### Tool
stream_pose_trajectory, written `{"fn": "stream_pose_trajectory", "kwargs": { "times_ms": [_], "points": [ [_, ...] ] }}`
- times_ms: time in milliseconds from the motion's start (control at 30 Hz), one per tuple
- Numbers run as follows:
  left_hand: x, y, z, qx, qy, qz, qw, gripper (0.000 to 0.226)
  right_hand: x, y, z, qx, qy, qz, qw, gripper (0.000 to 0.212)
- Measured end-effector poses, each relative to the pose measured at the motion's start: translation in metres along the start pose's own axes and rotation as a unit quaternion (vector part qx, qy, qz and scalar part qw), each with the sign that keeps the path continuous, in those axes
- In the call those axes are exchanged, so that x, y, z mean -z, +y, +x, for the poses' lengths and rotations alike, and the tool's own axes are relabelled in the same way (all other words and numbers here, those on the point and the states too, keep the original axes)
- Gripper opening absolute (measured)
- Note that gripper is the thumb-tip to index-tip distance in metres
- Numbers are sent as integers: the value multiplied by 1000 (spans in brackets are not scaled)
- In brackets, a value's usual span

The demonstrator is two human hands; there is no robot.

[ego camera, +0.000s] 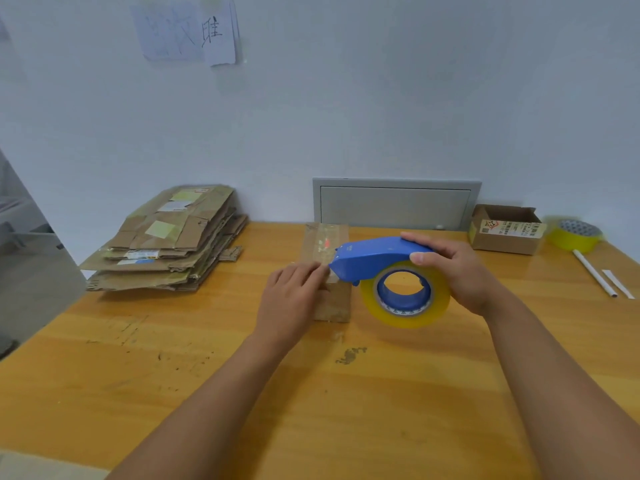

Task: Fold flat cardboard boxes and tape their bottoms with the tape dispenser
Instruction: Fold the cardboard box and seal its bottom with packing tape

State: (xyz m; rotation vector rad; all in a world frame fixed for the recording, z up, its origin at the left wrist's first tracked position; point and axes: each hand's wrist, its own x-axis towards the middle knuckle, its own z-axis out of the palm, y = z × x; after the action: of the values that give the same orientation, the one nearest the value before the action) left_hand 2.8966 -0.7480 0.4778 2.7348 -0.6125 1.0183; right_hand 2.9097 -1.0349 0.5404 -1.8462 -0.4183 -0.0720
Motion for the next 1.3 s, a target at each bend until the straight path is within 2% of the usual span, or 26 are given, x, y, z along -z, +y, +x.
{"fn": "stream_pose_trajectory", "kwargs": {
  "times_ms": [133, 333, 467, 567, 800, 967, 1133, 1300],
  "points": [
    [-5, -27, 9, -50, 35, 23, 998, 28, -14, -4, 1, 2, 4, 16, 1000, 45],
    [-9, -34, 10, -58, 33, 8, 998, 38, -32, -1, 8, 8, 21, -8, 1000, 37],
    [-9, -21, 13, -18, 37, -31, 999, 50, -30, 0, 9, 6, 10, -17, 1000, 37],
    [-8, -13, 18, 17, 39, -37, 998, 44, -26, -2, 8, 6, -6, -24, 1000, 36],
    [-6, -19, 19, 34, 16, -19, 999, 35, -5, -2, -4, 7, -1, -23, 1000, 43],
    [-9, -17, 20, 41, 4, -15, 999, 36, 26, -5, -12, 3, -16, -65, 998, 38],
    [-8, -14, 20, 56, -15, -24, 998, 37, 14, -26, 15, 9, -76, -189, 979, 35],
    [0, -13, 18, 42, -33, -52, 997, 36, 7, -41, 40, 6, -79, -204, 976, 25]
  ]
}}
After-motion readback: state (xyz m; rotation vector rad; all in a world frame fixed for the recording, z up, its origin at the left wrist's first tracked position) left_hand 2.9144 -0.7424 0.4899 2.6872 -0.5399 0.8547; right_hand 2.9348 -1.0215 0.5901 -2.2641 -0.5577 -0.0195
